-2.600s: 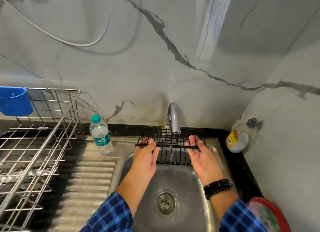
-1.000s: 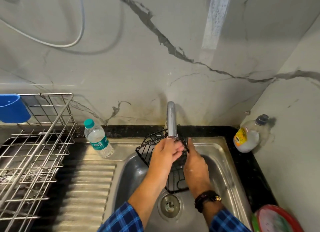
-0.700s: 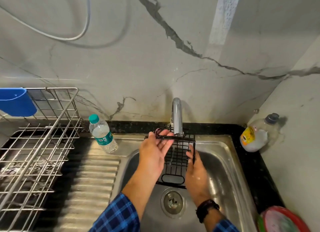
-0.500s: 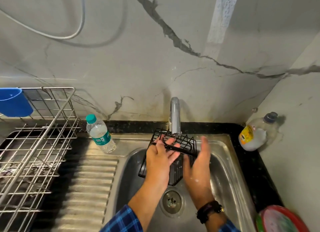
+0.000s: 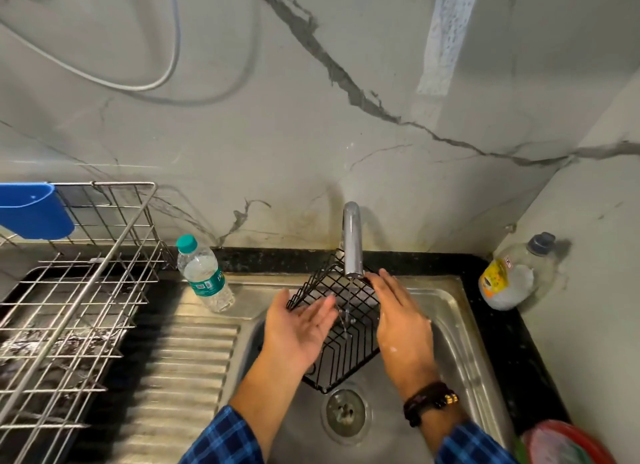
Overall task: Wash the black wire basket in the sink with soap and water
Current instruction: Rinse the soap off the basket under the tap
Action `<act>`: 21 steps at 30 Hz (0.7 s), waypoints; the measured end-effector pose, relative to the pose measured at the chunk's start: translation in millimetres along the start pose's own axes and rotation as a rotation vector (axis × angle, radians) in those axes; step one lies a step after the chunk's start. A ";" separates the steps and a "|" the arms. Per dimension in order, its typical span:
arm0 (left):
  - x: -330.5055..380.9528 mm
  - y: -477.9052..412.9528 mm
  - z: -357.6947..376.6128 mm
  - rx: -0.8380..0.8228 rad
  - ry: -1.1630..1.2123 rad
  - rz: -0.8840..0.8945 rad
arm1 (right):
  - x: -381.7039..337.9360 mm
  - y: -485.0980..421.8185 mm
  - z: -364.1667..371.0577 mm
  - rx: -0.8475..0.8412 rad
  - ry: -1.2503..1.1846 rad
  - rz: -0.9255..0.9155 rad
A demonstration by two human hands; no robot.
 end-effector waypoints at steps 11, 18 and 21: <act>-10.6 -1.9 5.8 0.122 -0.081 0.177 | -5.5 8.9 9.2 -0.185 0.163 0.074; -0.7 11.5 21.0 -0.111 -0.158 0.252 | 7.7 -3.9 17.0 -0.308 0.363 -0.080; 29.2 14.7 13.6 -0.134 -0.040 0.344 | 25.4 -2.1 5.4 -0.165 0.114 0.106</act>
Point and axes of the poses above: each hand's wrist, its own y-axis away from the middle knuckle, its own z-axis out of the palm, x = y × z, the point moved 7 cm from there along -y, towards the middle knuckle, and after that the axes turned 4 degrees about -y, right-handed, at the moved point
